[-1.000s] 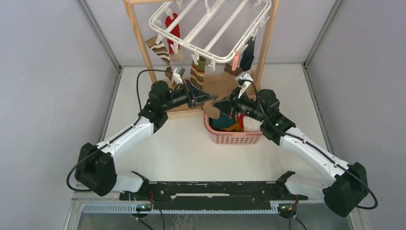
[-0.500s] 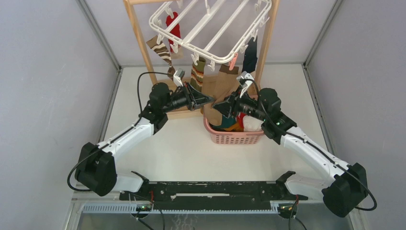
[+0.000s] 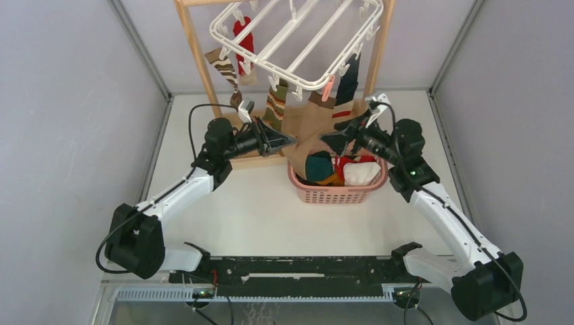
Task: Remove the socks clipped to the hanger
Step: Remove the sock from the hanger.
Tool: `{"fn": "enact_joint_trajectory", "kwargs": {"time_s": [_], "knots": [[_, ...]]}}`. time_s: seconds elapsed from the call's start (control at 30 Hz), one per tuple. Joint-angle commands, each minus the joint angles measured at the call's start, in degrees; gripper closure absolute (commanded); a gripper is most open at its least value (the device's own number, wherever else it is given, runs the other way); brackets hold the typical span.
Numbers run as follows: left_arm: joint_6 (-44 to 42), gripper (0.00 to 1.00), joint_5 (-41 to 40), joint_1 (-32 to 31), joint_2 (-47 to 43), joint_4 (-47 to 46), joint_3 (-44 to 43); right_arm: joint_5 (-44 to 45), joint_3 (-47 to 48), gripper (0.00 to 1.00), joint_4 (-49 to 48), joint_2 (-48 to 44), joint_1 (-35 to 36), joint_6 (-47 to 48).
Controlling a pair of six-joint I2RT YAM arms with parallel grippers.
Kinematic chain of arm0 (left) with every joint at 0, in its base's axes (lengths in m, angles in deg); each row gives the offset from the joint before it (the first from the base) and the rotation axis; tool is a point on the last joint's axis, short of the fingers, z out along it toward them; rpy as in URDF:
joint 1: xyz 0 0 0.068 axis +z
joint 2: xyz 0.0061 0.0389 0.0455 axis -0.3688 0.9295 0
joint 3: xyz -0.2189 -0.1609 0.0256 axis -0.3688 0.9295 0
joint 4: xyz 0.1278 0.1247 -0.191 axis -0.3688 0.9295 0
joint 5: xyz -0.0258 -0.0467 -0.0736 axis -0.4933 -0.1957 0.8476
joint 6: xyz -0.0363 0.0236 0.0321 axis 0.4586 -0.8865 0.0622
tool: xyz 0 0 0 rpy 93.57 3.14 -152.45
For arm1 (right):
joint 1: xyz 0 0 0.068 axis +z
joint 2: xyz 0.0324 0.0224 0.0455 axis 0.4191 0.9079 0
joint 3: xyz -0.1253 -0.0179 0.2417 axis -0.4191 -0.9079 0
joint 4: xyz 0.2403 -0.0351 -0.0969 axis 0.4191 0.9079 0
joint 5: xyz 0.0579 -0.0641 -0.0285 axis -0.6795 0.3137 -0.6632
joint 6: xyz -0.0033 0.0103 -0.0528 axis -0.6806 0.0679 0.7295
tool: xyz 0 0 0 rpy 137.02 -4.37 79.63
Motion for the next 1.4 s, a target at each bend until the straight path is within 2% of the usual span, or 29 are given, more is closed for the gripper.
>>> {"fn": "enact_joint_trajectory", "kwargs": {"time_s": [0.0, 0.13, 0.27, 0.5, 0.7, 0.9, 1.37], "knots": [[0.82, 1.0, 2.55, 1.14, -2.02, -3.02, 1.27, -7.19, 2.3, 0.22, -8.92, -0.92, -6.92, -0.55], [0.83, 1.0, 3.13, 1.53, -1.94, -2.67, 0.96, -15.0, 2.39, 0.23, -20.96, 1.93, -12.4, -4.91], [0.48, 1.0, 3.7, 2.1, -1.96, -1.95, 0.7, -20.42, 3.85, 0.29, -34.62, 7.81, -17.72, -13.63], [-1.19, 1.0, 4.69, 4.77, -2.72, 1.2, 1.21, -26.79, 10.75, 0.34, -50.87, 18.6, -18.62, -26.01], [-3.08, 1.0, 5.09, 6.81, -3.25, 3.9, 1.27, -29.41, 16.32, 0.35, -51.37, 22.63, -14.4, -26.79], [-4.29, 1.0, 5.59, 8.16, -3.44, 5.42, 1.5, -28.68, 19.33, 0.32, -47.0, 24.31, -10.5, -22.71], [-5.18, 1.0, 6.29, 9.72, -3.8, 6.45, 1.7, -26.93, 22.33, 0.29, -42.2, 26.1, -9.33, -17.9]]}}
